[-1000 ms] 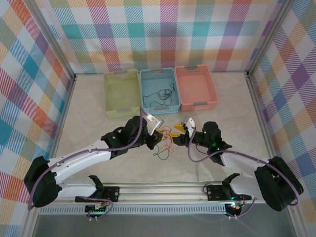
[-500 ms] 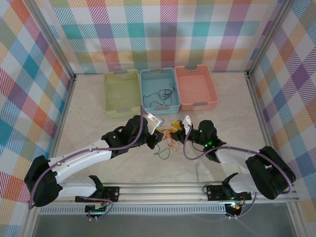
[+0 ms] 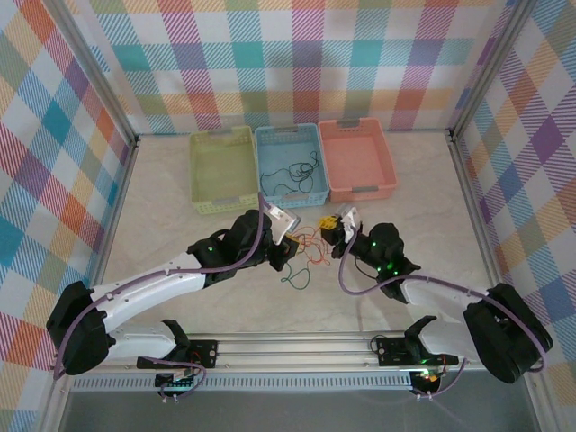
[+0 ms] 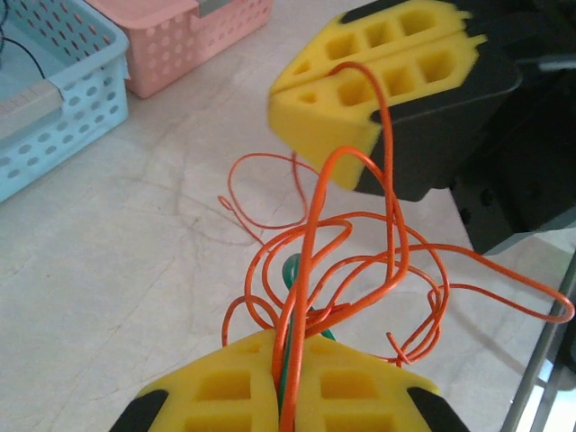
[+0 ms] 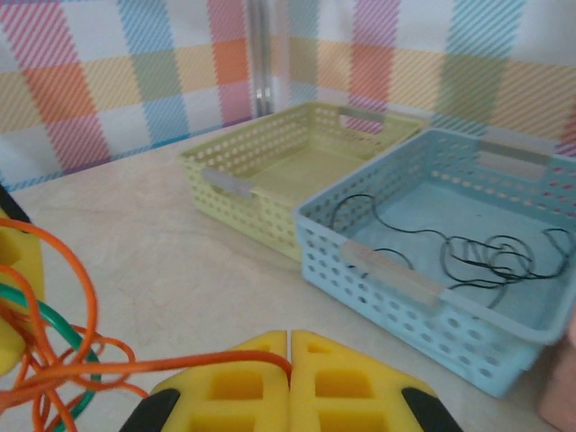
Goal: Untangle the cables
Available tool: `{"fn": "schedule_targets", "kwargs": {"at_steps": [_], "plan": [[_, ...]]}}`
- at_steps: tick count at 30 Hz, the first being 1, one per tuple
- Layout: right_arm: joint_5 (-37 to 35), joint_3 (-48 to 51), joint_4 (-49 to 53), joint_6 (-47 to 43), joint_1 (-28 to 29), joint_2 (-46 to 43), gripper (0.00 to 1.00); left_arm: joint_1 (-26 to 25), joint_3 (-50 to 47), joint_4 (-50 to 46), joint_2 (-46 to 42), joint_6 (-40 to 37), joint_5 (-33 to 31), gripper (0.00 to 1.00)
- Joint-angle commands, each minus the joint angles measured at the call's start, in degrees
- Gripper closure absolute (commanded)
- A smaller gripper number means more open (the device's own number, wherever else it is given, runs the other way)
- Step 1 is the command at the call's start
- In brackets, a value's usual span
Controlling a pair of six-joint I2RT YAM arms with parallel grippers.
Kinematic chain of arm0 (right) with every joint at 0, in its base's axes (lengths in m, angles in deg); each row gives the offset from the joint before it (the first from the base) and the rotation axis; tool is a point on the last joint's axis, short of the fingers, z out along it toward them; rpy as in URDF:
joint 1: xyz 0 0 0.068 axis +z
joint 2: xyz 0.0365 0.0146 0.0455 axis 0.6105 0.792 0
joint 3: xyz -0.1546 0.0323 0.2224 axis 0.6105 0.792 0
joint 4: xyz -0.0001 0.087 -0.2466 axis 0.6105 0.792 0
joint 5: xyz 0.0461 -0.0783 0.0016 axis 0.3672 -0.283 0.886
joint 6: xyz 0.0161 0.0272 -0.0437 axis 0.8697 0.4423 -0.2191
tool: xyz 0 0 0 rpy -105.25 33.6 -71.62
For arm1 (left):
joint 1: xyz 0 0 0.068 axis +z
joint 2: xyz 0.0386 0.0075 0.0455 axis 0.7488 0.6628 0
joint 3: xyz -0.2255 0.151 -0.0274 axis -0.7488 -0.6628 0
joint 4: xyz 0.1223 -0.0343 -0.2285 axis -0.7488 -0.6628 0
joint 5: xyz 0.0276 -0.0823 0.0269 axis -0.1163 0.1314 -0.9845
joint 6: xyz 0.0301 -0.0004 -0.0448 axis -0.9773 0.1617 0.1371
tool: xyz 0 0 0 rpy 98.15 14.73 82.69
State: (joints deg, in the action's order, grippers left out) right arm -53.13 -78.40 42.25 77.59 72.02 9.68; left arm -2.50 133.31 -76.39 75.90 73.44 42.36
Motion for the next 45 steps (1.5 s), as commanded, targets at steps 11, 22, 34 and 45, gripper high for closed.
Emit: {"fn": "schedule_targets", "kwargs": {"at_steps": [11,22,34,45], "plan": [[-23.21,4.12,3.94,4.90,-1.54,-8.41,1.00,-0.62,1.82,-1.70,-0.23,0.95,-6.39,1.00],[-30.50,6.48,7.96,14.21,-6.62,-14.09,1.00,-0.62,1.66,-2.47,-1.02,1.83,-10.99,1.00],[-15.02,1.82,8.17,13.40,-6.63,-4.76,1.00,-0.61,6.03,-6.22,5.63,1.93,-4.72,0.92],[-13.42,-0.20,11.32,14.48,-6.62,-0.88,1.00,-0.61,13.19,-16.30,15.46,2.19,-4.73,0.80]]}}
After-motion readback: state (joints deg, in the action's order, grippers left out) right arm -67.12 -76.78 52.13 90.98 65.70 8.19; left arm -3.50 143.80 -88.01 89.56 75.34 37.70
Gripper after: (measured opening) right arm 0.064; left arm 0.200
